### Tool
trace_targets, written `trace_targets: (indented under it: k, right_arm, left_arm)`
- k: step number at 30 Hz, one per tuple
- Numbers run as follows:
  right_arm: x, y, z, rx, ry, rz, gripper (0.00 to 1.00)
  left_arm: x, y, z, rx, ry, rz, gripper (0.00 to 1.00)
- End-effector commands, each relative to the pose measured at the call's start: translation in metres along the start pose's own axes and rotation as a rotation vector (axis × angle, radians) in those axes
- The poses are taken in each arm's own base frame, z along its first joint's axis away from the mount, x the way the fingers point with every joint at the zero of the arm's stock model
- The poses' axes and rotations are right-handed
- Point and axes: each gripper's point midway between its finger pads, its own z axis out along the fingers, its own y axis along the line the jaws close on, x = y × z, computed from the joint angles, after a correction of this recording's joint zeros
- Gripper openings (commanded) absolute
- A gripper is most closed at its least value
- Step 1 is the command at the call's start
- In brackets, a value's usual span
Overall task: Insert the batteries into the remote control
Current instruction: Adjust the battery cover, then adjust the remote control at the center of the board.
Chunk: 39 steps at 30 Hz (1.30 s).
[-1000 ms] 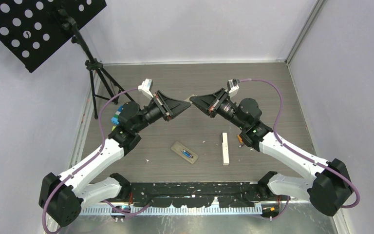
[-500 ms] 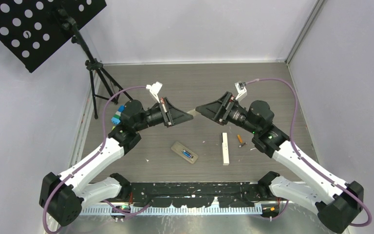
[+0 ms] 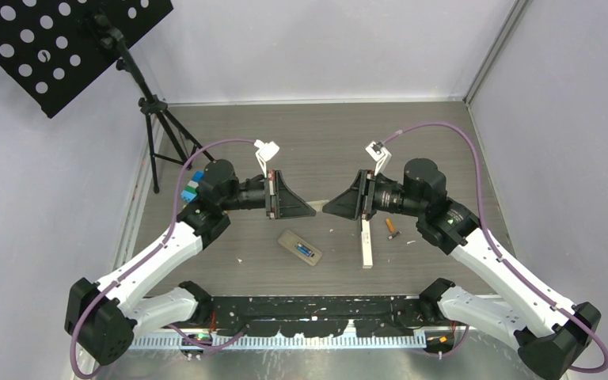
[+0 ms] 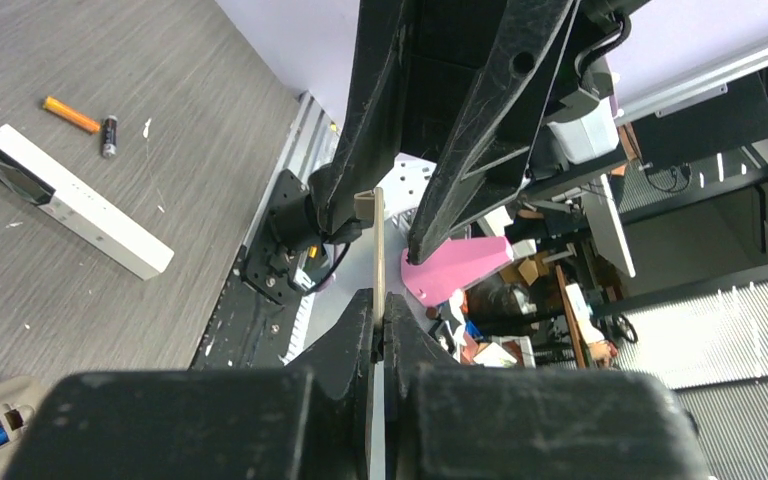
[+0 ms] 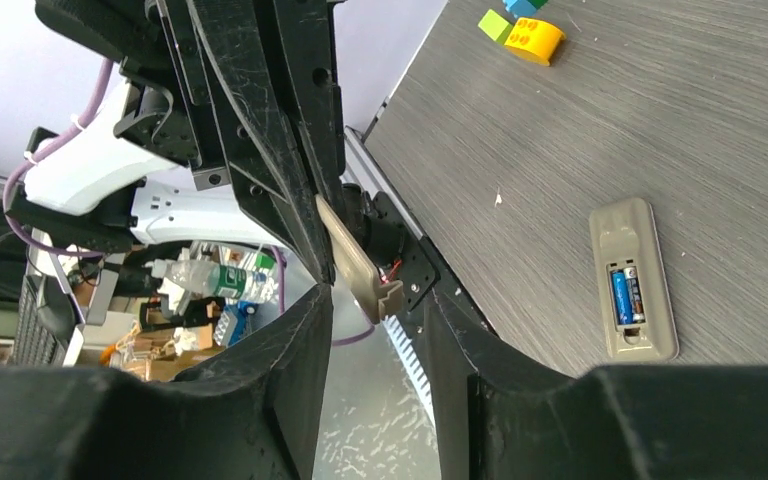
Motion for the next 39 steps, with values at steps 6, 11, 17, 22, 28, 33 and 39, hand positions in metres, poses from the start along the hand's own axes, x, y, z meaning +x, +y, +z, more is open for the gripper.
trace_targets:
  k: [6,11,17,22,28,33,39]
  right_arm:
    - [-0.002,0.02,-0.003,-0.097,0.013,-0.081,0.41]
    - [0.0,0.02,0.001,-0.122,0.029,-0.066,0.26]
    - [-0.001,0.012,0.006,-0.096,0.009,-0.051,0.04]
    - [-0.006,-0.016,0.011,0.03,-0.045,0.004,0.0]
    - [0.023,-0.062,0.022,0.182,0.058,0.051,0.0]
    - [0.071,-0.087,0.046,0.293,0.199,0.057,0.0]
    - [0.132,-0.112,0.083,0.452,0.35,0.113,0.0]
  left_arm:
    - [0.004,-0.014,-0.002,0.063,0.058,0.025,0.0]
    - [0.003,-0.014,-0.001,0.058,0.051,0.02,0.0]
    - [0.005,-0.009,-0.001,0.046,0.052,0.002,0.13]
    - [0.001,0.008,-0.003,-0.041,-0.006,0.024,0.65]
    - [-0.003,0.076,-0.038,-0.465,-0.124,0.043,0.78]
    - [0.011,0.141,-0.084,-0.842,-0.168,-0.011,0.79]
    - [0.047,0.183,-0.095,-0.943,-0.159,-0.14,0.77]
